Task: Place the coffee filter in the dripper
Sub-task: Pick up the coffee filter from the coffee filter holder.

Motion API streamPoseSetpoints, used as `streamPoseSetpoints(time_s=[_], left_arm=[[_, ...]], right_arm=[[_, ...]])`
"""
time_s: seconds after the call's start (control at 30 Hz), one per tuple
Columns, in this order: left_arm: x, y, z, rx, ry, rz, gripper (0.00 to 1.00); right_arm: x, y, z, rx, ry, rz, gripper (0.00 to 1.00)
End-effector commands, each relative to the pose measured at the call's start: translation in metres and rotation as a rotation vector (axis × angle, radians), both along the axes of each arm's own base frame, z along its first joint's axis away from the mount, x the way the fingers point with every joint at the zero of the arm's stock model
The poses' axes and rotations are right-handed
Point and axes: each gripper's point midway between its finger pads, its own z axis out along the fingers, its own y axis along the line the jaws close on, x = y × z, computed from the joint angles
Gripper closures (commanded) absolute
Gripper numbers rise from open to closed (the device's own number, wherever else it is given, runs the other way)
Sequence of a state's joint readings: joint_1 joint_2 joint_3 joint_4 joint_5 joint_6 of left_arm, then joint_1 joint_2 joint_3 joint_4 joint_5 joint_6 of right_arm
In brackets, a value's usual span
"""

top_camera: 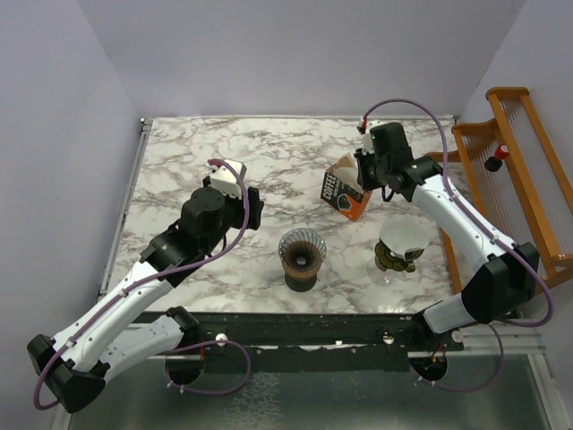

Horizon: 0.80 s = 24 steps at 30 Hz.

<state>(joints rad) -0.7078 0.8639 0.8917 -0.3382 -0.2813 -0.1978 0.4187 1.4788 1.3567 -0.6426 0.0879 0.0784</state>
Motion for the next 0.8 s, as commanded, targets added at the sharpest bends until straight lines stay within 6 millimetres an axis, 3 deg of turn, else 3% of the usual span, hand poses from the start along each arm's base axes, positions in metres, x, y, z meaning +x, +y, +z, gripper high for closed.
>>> streamPoseSetpoints(time_s=[0.0, 0.33, 0.77], left_arm=[[-0.002, 0.001, 0.001, -0.005, -0.007, -0.010, 0.27], [-0.002, 0.001, 0.002, -0.009, -0.008, -0.013, 0.27], [-0.003, 0.001, 0.002, -0.013, -0.009, -0.012, 0.27]], right_arm=[[-0.005, 0.002, 0.013, 0.030, -0.004, 0.009, 0.84], [-0.014, 0.000, 0.009, 0.047, 0.007, -0.002, 0.75], [-0.016, 0.007, 0.003, 0.086, 0.019, 0.010, 0.73]])
